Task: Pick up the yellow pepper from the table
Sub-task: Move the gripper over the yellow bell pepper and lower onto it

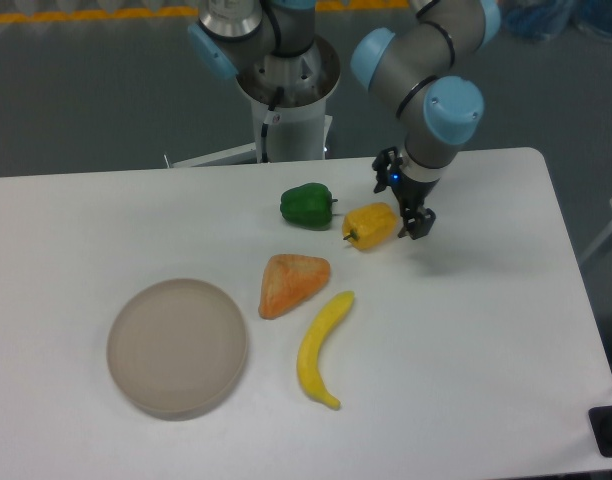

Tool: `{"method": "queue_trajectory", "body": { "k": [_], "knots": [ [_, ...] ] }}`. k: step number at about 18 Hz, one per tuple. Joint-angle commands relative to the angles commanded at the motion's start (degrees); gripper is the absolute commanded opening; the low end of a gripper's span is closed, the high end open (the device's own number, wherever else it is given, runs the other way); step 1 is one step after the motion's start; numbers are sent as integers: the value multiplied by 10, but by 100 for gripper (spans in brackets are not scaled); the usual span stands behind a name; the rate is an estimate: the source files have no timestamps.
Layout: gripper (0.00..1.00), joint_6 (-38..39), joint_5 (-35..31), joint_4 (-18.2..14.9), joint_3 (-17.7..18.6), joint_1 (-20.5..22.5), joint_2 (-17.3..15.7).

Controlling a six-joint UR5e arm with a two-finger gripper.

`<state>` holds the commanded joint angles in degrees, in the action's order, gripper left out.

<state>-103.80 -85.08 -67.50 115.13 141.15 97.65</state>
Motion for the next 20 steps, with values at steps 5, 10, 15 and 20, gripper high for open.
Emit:
{"method": "queue_trajectory", "body": {
  "k": [5,10,15,20],
  "knots": [
    [100,23,5,22,9,-10,11],
    [42,26,7,31,-6,-14,24],
    [36,25,-34,-10,-88,-14,18],
    [30,30,-41,-78,-209,-18,41]
  ]
}}
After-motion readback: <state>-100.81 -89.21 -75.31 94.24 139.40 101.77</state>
